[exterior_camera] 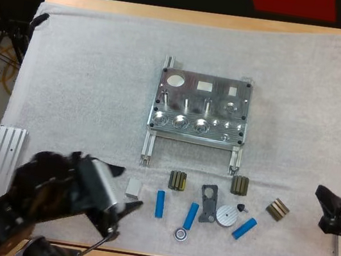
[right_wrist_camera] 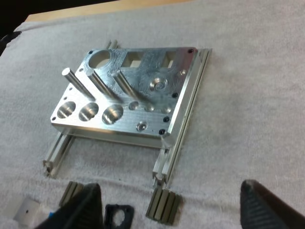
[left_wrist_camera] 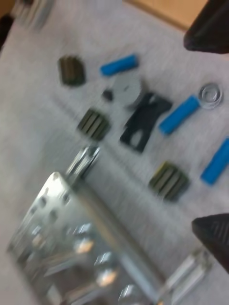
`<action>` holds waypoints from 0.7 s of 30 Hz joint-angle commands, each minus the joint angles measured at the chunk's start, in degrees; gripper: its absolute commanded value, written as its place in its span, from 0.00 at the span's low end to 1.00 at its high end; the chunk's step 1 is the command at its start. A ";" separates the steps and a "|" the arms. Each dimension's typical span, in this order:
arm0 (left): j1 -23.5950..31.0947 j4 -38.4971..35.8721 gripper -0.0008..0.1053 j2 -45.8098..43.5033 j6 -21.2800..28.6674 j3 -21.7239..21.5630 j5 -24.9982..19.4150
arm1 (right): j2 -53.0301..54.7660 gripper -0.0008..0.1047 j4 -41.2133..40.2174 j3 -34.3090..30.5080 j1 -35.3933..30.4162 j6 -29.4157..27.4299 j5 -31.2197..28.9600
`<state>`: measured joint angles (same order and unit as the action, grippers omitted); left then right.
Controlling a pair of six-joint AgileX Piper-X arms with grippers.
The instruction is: Load cells from left to right
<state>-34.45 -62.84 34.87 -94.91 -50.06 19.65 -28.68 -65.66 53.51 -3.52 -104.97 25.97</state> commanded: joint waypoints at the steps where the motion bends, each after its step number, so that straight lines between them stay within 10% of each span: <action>1: -1.41 0.07 0.65 1.96 -3.67 -0.28 -1.39 | -0.65 0.58 1.25 1.12 -0.15 -0.25 0.91; 11: -10.28 0.07 0.65 19.44 -11.43 -0.28 -9.90 | -5.42 0.58 8.40 2.52 1.20 -0.66 2.42; 21: -15.78 2.76 0.65 36.59 -21.31 -0.28 -16.60 | -12.49 0.58 9.28 2.52 16.18 -1.25 -1.86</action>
<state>-50.03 -60.62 71.48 -114.81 -50.06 4.21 -41.12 -56.74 55.43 12.55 -105.69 24.08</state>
